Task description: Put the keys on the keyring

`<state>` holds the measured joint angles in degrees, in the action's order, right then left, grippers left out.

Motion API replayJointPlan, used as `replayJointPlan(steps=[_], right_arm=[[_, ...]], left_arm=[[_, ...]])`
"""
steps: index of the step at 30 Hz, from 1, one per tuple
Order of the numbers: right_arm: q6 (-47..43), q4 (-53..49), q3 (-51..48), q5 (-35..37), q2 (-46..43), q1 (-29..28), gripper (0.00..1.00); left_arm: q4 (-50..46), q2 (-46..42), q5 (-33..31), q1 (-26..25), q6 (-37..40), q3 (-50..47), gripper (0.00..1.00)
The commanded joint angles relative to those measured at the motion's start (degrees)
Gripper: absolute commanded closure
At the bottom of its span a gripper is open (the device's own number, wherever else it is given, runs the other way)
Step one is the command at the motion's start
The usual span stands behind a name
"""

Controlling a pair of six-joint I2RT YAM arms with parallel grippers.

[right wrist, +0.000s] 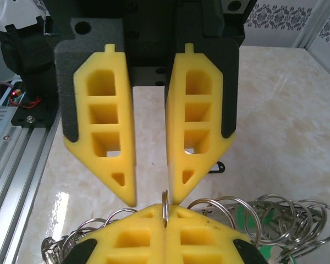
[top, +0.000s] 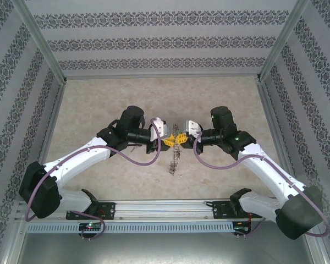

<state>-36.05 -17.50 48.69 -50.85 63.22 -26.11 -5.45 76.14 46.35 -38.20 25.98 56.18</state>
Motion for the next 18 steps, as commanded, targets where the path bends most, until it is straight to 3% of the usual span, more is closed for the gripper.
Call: replayJointPlan(steps=[1,6,9,14,18], right_arm=[[-1.54,0.99,2.18,-0.08,-0.02,-0.87,1.00],[-1.57,1.12,2.08,1.56,-0.02,-1.70,1.00],[-0.73,1.74,2.24,2.41,-0.06,-2.40,1.00],[1.68,1.98,3.09,3.13,-0.33,-2.98,1.00],[-0.69,0.19,1.64,5.80,-1.91,-2.69,0.86]], left_arm=[[1.74,-0.40,0.63,-1.17,1.23,0.71,0.82],[0.21,-0.40,0.83,-1.23,2.34,1.14,0.88],[-0.26,-0.30,0.90,-1.36,2.70,1.17,1.00],[0.51,-1.08,-1.50,-2.28,3.11,0.11,1.00],[7.45,-3.24,-2.56,-2.15,0.33,-3.63,1.00]])
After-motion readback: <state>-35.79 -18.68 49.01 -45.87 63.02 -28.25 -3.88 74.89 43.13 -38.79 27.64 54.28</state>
